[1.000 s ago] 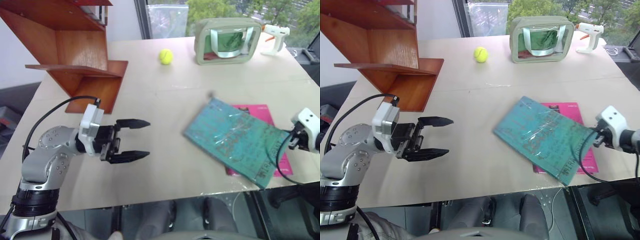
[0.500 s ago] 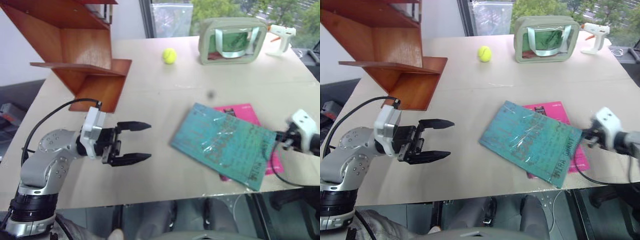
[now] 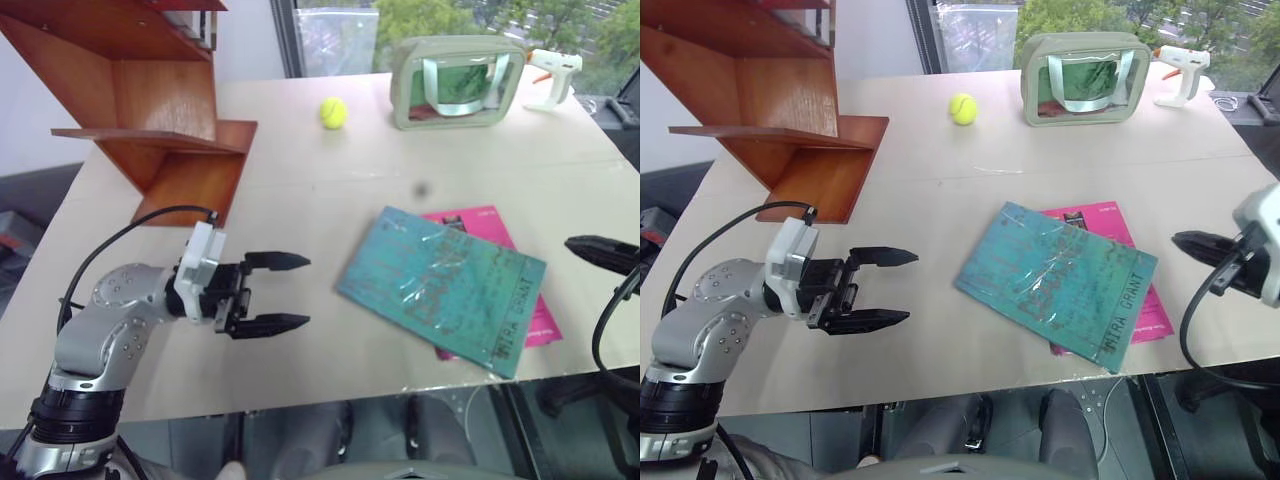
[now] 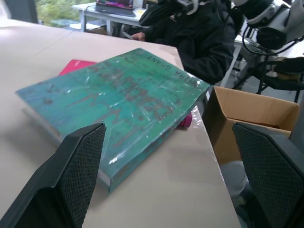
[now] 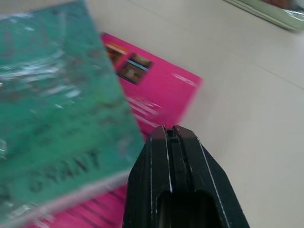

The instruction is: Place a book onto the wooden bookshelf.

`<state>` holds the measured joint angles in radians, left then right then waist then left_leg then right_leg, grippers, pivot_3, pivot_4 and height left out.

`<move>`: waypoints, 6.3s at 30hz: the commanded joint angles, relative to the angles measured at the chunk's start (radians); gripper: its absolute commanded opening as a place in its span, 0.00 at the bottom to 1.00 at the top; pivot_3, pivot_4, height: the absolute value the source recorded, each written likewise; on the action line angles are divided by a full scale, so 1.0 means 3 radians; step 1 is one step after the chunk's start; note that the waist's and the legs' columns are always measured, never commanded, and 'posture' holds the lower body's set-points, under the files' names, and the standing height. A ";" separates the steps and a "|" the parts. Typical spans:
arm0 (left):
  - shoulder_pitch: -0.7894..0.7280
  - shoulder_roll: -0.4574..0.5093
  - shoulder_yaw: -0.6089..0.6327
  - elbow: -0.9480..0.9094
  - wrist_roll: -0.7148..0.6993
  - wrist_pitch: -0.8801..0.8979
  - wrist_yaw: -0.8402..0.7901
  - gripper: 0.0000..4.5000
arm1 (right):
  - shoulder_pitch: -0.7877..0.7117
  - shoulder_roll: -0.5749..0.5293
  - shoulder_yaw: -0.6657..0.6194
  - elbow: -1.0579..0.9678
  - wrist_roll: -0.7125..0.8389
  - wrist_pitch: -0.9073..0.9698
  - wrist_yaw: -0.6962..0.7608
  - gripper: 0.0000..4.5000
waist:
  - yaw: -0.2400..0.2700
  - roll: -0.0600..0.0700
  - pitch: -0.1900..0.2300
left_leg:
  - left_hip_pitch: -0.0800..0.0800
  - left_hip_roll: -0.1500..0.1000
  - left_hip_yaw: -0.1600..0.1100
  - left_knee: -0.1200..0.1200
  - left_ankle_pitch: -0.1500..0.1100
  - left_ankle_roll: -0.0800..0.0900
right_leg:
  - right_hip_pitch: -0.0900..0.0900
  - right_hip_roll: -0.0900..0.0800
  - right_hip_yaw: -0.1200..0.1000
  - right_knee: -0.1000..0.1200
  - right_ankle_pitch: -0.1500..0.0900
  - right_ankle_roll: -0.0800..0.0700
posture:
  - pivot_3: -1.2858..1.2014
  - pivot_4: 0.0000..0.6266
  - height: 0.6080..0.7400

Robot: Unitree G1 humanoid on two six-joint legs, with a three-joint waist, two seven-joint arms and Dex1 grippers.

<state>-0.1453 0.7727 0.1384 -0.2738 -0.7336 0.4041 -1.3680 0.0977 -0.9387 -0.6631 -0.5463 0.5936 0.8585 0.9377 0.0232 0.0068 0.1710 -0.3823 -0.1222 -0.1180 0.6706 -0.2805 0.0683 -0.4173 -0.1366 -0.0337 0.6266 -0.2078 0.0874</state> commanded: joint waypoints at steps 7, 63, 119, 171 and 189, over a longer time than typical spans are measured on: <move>0.0054 0.0000 0.0000 -0.0051 0.0017 -0.0033 0.0023 1.00 | -0.0246 0.0254 0.0738 -0.1014 0.0806 0.0256 -0.0466 0.19 | -0.0031 -0.0003 -0.0002 | 0.0004 0.0002 0.0001 0.0000 -0.0001 0.0001 | 0.0001 0.0001 0.0002 0.0000 0.0000 0.0000 | 0.52 0.24 1.00; 0.0435 0.0093 0.0354 -0.0258 -0.0063 -0.0137 0.0185 1.00 | -0.0882 0.0380 0.1635 0.1056 -0.0101 -0.0065 -0.0264 0.01 | -0.0032 -0.0006 -0.0004 | 0.0005 0.0000 0.0011 0.0000 -0.0004 0.0004 | -0.0002 0.0002 0.0013 0.0000 0.0000 0.0000 | 0.52 0.24 1.00; 0.0387 0.0110 0.0381 -0.0286 -0.0209 0.0019 0.0290 1.00 | -0.0135 0.0174 0.1485 0.0163 0.0294 0.0297 -0.0092 0.01 | -0.0005 -0.0011 -0.0007 | 0.0001 -0.0003 0.0005 0.0001 -0.0005 0.0005 | -0.0003 0.0002 0.0009 -0.0003 0.0001 0.0001 | 0.52 0.24 1.00; 0.1533 0.0265 0.1398 -0.0625 -0.1152 0.1004 0.0503 1.00 | -0.0810 0.0419 0.1552 -0.0586 0.1065 0.0159 -0.0563 0.81 | -0.0051 -0.0022 -0.0009 | 0.0006 -0.0002 -0.0004 0.0001 -0.0007 0.0000 | -0.0009 0.0014 0.0012 -0.0001 0.0004 -0.0002 | 0.52 0.24 1.00; 0.1913 0.0300 0.1714 0.0130 -0.0286 0.0282 -0.0029 1.00 | -0.1678 0.0807 0.2727 0.0041 -0.0391 -0.0865 -0.0521 0.81 | -0.0082 -0.0025 -0.0011 | 0.0010 0.0002 0.0001 -0.0003 -0.0009 -0.0004 | -0.0014 0.0019 0.0023 0.0000 0.0004 -0.0002 | 0.52 0.24 1.00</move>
<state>0.4251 0.8615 0.6193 -0.2296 -0.8170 0.5008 -1.3754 -0.3546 -0.7190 0.1331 -0.5642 0.5277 0.6286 0.8076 -0.0013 -0.0008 0.1678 -0.3795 -0.1216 -0.1179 0.6696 -0.2834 0.0669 -0.4214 -0.1310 -0.0270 0.6267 -0.2067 0.0867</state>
